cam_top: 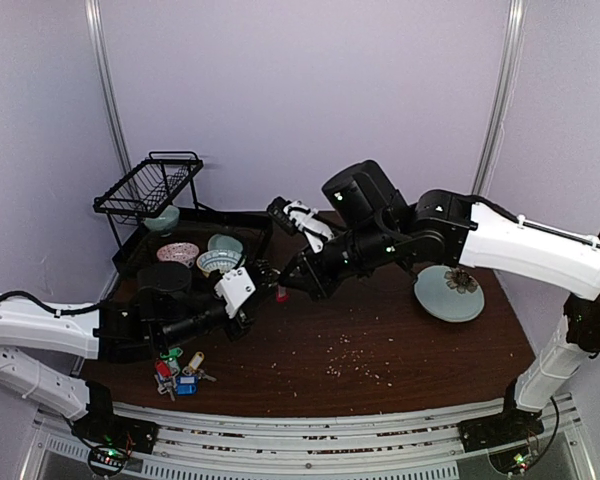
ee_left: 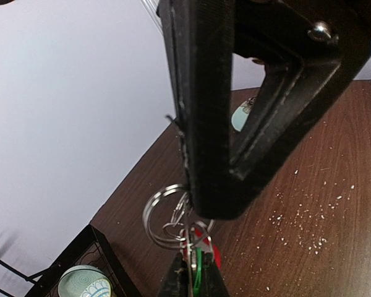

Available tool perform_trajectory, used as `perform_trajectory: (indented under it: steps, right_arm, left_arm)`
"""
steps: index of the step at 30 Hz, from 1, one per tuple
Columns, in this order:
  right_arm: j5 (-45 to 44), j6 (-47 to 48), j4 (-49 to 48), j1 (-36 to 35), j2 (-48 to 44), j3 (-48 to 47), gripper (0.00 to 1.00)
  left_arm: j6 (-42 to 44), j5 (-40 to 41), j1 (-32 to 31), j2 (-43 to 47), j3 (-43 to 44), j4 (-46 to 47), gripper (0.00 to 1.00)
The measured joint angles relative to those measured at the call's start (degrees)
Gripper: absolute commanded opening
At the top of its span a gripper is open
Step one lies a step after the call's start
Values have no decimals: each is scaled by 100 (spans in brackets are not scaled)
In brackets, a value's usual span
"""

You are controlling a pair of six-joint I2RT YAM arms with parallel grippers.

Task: Put the keys on the keyring

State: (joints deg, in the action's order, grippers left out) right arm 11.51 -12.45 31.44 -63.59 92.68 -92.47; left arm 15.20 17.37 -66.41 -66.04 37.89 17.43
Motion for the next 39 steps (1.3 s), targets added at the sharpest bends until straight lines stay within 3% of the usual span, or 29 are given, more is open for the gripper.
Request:
perform_trajectory:
  steps: [9, 19, 26, 34, 39]
  right_arm:
    - [-92, 28, 98, 13, 0, 33, 0]
    - [55, 560, -450, -11, -293, 678, 0]
    - [437, 863, -1003, -7, -601, 1255, 0]
    - [697, 953, -1703, 9, -872, 2015, 21]
    - [715, 929, -2138, 4, -1204, 2424, 26]
  left_arm:
    - [37, -157, -15, 7, 0, -83, 0]
    - [-378, -929, 37, 284, -170, -168, 0]
    - [-417, -1029, 31, 254, -166, -190, 0]
    - [-396, -1005, 31, 232, -79, -232, 0]
    - [-348, -1001, 31, 240, -50, -208, 0]
